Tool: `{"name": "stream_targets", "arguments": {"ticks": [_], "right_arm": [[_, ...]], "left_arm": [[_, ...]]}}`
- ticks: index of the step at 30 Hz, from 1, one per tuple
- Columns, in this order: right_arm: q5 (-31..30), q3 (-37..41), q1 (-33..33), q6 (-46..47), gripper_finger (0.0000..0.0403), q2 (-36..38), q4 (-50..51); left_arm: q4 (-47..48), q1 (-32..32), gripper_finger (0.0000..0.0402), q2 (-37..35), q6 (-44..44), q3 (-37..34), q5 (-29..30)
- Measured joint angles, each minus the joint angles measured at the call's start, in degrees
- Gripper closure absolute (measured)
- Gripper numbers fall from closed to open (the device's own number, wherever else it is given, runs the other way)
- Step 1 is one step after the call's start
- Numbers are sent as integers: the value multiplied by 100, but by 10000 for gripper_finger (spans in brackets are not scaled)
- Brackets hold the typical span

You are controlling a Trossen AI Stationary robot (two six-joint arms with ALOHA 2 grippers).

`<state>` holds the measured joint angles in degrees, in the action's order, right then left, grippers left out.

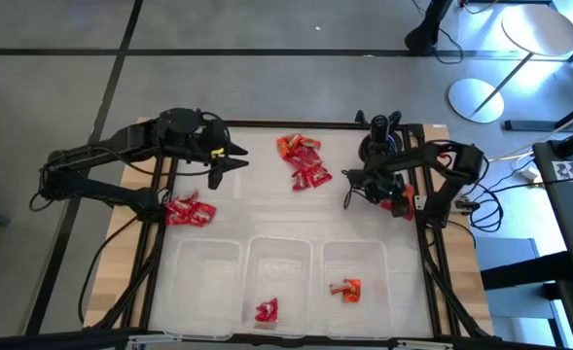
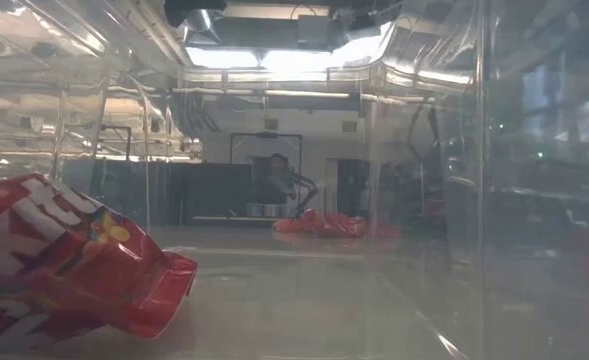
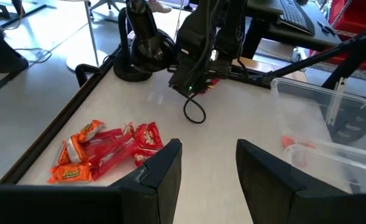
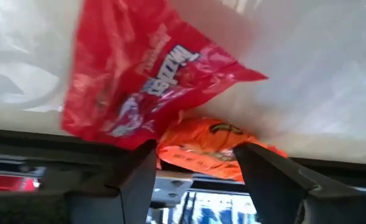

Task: Sort candy
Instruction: Put the orange candy into the right transparent bin

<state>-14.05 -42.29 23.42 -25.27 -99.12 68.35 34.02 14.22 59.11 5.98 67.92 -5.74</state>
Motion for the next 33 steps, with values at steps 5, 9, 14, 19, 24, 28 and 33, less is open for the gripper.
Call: {"name": "stream_targets", "arguments": {"ticks": [5, 9, 14, 19, 24, 28, 33], "right_arm": [[-76, 182, -12, -77, 202, -101, -134], [-82, 162, -15, -47, 277, -102, -77], [372, -98, -9, -26, 387, -28, 41], [1036, -473, -48, 267, 397, 384, 16], [963, -966, -332, 792, 400, 1017, 557], [1027, -1486, -702, 1351, 401, 1401, 1231], [1182, -2386, -1267, 2303, 402, 1651, 2032]], "left_arm": [[2, 0, 259, 0, 42, 0, -1], [2, 0, 259, 0, 14, 0, -2], [-40, 0, 259, 0, -43, -2, 0], [-44, 0, 259, 0, -57, -4, 0], [-44, 0, 259, 0, -59, -4, 0], [-44, 0, 259, 0, -201, -4, 0], [-42, 9, 259, 0, -490, -4, 2]]}}
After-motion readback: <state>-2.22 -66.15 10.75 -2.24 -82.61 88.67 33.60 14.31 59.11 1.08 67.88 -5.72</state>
